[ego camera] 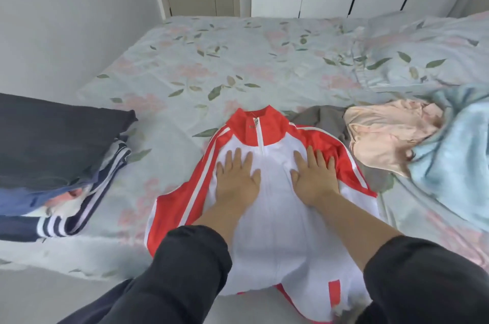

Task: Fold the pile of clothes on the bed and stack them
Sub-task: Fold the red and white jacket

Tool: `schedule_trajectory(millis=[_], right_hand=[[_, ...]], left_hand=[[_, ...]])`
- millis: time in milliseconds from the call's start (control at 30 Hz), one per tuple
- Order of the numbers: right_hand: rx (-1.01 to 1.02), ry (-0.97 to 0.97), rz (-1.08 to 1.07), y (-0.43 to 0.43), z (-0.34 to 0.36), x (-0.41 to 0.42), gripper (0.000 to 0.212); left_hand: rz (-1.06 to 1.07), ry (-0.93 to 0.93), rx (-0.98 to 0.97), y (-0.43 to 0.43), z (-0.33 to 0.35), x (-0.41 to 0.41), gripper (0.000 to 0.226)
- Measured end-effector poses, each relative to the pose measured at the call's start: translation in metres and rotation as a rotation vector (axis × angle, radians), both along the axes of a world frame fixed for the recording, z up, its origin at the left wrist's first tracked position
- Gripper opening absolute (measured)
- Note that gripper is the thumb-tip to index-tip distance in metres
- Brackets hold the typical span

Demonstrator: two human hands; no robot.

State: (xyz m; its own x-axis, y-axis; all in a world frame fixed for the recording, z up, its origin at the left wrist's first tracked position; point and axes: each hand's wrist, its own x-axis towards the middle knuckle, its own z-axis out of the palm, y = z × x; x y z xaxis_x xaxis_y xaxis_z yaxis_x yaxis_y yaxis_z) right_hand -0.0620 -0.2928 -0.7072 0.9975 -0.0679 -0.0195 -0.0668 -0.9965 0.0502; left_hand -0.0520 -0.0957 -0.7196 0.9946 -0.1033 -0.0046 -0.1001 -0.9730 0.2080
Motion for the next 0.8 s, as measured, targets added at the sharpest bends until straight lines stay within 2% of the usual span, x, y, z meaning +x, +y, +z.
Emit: schedule_trajectory(millis=[167, 233, 267, 333, 367, 400, 433, 467, 500, 533, 567, 600, 667, 733, 800], right_hand=[[0.044, 0.012, 0.017, 0.000, 0.005, -0.002, 0.060], [0.196, 0.032, 0.073, -0.005, 0.015, -0.002, 0.055], [0.368, 0.017, 0.101, -0.010, 0.022, -0.005, 0.049], [0.746, -0.184, 0.067, -0.027, 0.041, -0.014, 0.032], [0.820, -0.348, -0.036, -0.041, 0.049, -0.018, 0.026], [0.811, -0.469, -0.180, -0.055, 0.058, -0.025, 0.023], [0.754, -0.512, -0.314, -0.072, 0.064, -0.031, 0.020], [0.683, -0.429, -0.410, -0.086, 0.068, -0.037, 0.017], [0.636, -0.267, -0.461, -0.096, 0.069, -0.042, 0.020], [0.634, -0.115, -0.484, -0.103, 0.068, -0.047, 0.031], [0.707, -0.012, -0.488, -0.106, 0.067, -0.052, 0.040], [0.807, 0.050, -0.497, -0.106, 0.068, -0.055, 0.040], [0.950, 0.140, -0.505, -0.103, 0.069, -0.057, 0.024], [1.080, 0.166, -0.552, -0.099, 0.071, -0.055, 0.032], [1.294, 0.105, -0.614, -0.099, 0.077, -0.051, 0.033]], left_hand=[[0.008, -0.018, 0.040, -0.003, 0.001, 0.002, 0.056], [0.032, 0.004, 0.035, -0.006, 0.004, -0.003, 0.055], [0.053, 0.018, 0.013, -0.011, 0.006, -0.007, 0.055], [0.055, 0.037, -0.075, -0.026, 0.011, -0.021, 0.055], [0.025, 0.036, -0.131, -0.037, 0.012, -0.030, 0.056], [-0.024, 0.023, -0.174, -0.048, 0.012, -0.041, 0.056], [-0.084, -0.002, -0.185, -0.058, 0.011, -0.051, 0.057], [-0.144, -0.034, -0.164, -0.065, 0.011, -0.059, 0.059], [-0.188, -0.061, -0.133, -0.070, 0.010, -0.063, 0.060], [-0.213, -0.073, -0.104, -0.072, 0.009, -0.064, 0.061], [-0.224, -0.077, -0.080, -0.072, 0.008, -0.063, 0.062], [-0.233, -0.080, -0.063, -0.072, 0.008, -0.062, 0.062], [-0.279, -0.088, -0.040, -0.072, 0.009, -0.060, 0.062], [-0.340, -0.093, -0.023, -0.072, 0.010, -0.058, 0.062], [-0.377, -0.098, -0.012, -0.072, 0.010, -0.058, 0.062]])
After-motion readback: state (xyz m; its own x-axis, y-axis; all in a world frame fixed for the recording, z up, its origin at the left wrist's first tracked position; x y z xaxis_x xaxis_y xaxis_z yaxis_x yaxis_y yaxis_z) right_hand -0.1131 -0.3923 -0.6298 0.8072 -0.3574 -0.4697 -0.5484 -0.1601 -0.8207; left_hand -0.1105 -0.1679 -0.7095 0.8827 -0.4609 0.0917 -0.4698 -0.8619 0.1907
